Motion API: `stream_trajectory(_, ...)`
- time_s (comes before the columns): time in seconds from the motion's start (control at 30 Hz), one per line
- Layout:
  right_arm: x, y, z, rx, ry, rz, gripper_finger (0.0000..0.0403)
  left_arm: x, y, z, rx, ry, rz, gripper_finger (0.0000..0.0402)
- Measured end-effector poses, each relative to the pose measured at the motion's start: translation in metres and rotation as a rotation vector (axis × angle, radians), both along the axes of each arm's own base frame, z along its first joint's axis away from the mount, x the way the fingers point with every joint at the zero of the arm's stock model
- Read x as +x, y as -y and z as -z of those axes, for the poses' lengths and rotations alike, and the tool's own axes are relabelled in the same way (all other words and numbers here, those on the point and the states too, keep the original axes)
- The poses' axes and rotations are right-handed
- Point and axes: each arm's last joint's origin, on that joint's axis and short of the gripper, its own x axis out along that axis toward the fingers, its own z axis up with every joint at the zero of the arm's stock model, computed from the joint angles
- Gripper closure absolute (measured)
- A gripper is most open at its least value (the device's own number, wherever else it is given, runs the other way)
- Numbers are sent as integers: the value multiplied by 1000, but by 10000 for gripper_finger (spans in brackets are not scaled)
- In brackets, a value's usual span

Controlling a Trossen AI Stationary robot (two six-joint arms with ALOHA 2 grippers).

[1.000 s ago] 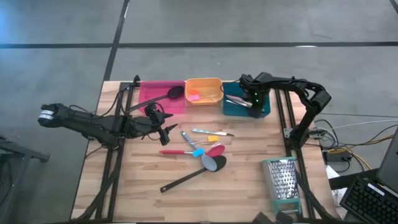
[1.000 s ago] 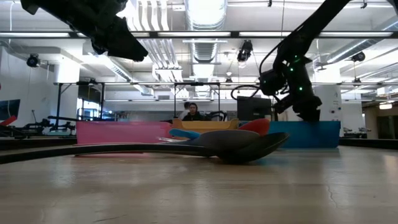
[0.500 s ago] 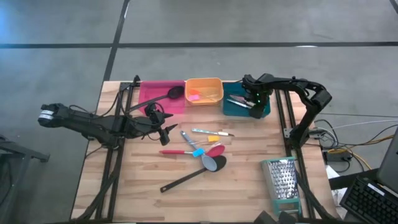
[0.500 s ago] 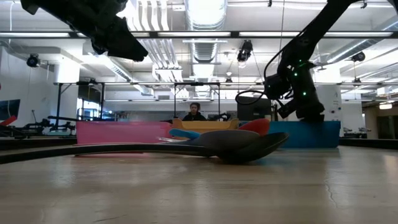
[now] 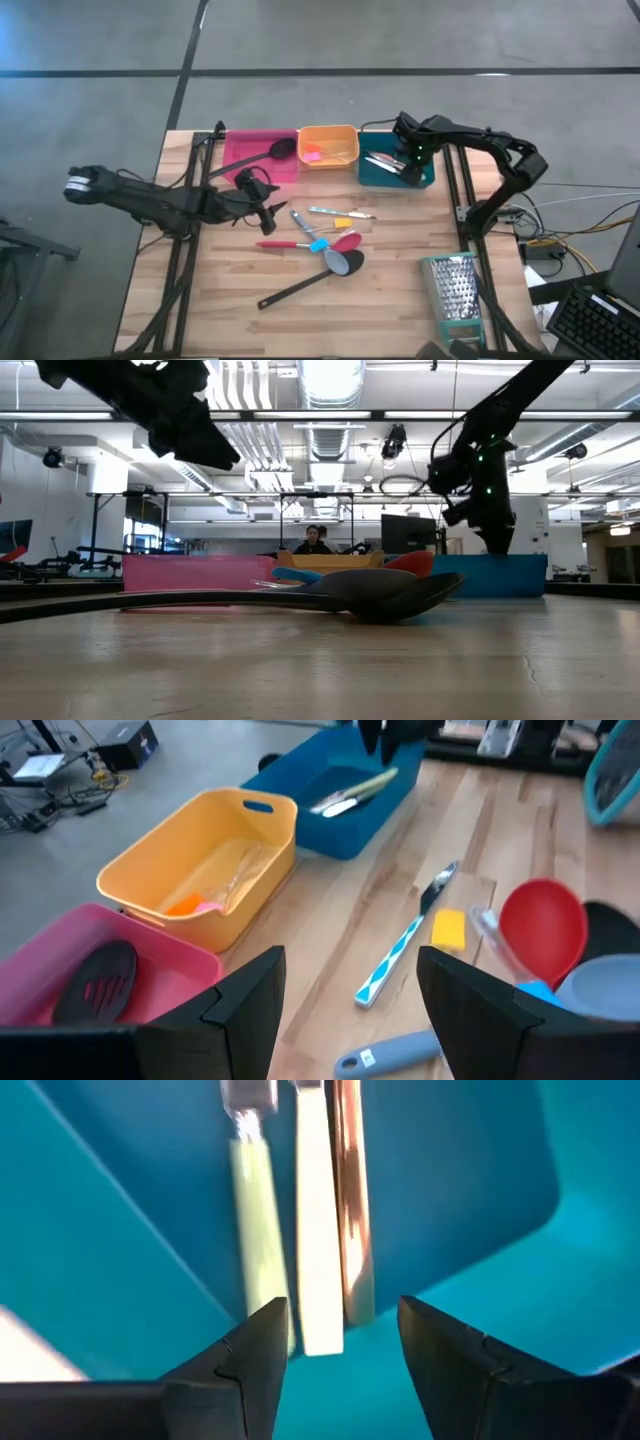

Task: Pick & Place Kitchen Items
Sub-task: Put the black spoon into the red bin

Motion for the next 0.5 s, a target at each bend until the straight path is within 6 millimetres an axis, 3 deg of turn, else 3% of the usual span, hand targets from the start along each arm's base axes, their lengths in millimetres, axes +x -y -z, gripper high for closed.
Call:
stream_trajectory(0.33, 1, -15, -58, -104, 435, 7, 265, 9, 1, 11, 13, -57, 5, 170)
stream_trajectory(0.5, 1, -37, -88, -197, 624, 7, 292, 9, 2, 11, -24, -45, 17, 170)
